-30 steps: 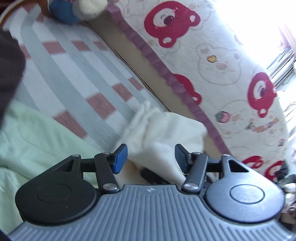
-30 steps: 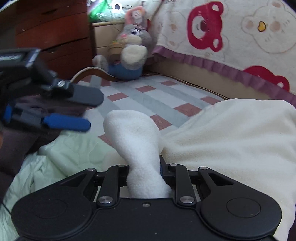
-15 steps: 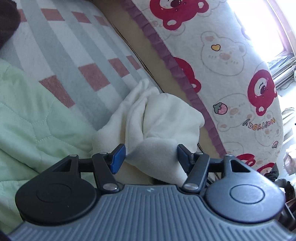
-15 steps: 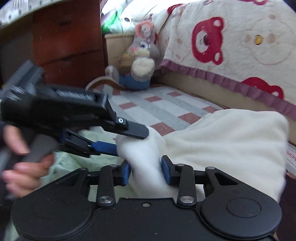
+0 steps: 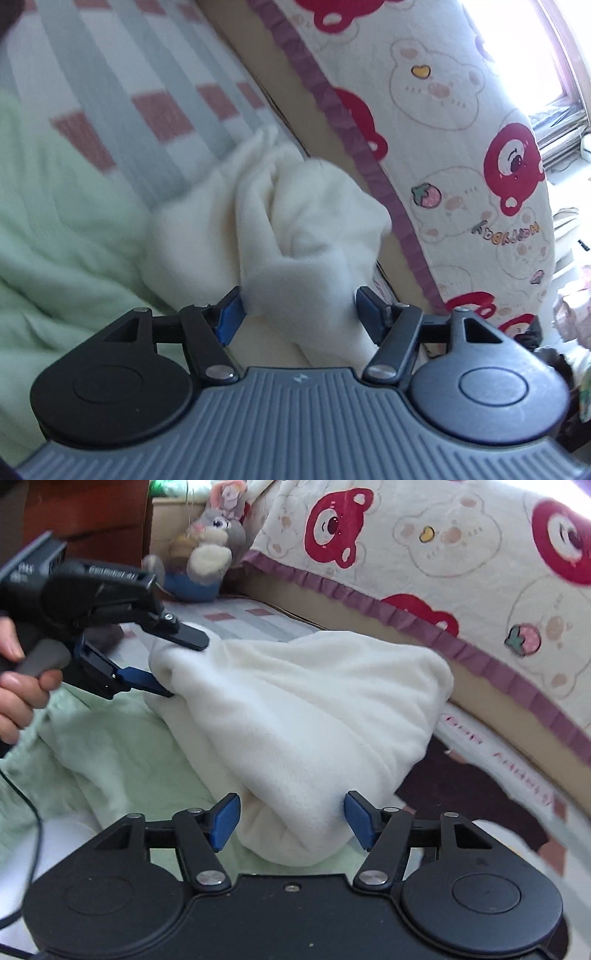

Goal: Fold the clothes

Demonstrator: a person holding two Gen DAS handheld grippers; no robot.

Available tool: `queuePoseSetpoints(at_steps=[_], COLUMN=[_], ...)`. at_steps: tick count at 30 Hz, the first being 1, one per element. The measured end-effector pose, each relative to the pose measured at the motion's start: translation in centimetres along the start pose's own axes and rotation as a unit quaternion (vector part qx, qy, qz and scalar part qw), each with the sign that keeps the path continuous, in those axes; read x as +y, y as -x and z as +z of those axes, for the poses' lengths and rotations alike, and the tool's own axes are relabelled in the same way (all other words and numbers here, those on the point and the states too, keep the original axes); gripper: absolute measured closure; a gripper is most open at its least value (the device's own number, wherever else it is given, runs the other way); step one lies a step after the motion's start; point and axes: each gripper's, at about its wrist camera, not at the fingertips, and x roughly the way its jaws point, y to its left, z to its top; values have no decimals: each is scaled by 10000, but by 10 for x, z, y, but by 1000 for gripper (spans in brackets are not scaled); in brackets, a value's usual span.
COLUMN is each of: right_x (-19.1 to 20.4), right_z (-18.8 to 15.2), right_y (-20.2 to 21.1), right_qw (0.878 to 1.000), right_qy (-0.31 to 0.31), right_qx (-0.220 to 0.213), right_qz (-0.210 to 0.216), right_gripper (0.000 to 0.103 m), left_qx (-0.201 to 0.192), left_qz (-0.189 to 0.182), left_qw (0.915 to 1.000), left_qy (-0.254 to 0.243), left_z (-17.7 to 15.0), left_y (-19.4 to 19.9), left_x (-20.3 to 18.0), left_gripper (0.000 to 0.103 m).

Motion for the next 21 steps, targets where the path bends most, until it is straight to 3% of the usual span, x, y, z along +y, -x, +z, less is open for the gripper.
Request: queuePoseSetpoints(at_steps=[4, 9, 11, 12, 16, 18, 21], right_x=[-1, -28, -35, -33, -9, -6, -10], right_z=[2, -7, -6, -5, -2, -3, -3], right_y=[-12, -26, -27, -23, -12, -13, -14], right_qw=[9990, 9849, 9787, 9802, 9937, 9941, 9940], right_qy=[-157, -1597, -1909, -1865, -1086, -1047, -1068], right_qx=[292, 673, 675, 586, 258, 259, 221], right_qz=[-295, 13, 339, 311, -30, -89, -99], right_gripper=[34, 35, 54, 55, 58, 59, 59], left_qx=[15, -111, -263, -322, -207, -8, 294], left_qz=[80, 237, 290, 335, 797, 856, 510], left_qw=[10000, 9997, 9992, 9989, 9946, 9948, 9981], left_qy=[-58, -5, 50, -4, -632, -559, 187], left_z=[-2, -3, -7, -9, -7, -7, -13], left_y=[-2, -1, 5, 6, 10, 13, 22], left_x=[-2, -6, -10, -13, -31, -34, -18], left_gripper=[37, 38, 42, 47, 50, 50, 50])
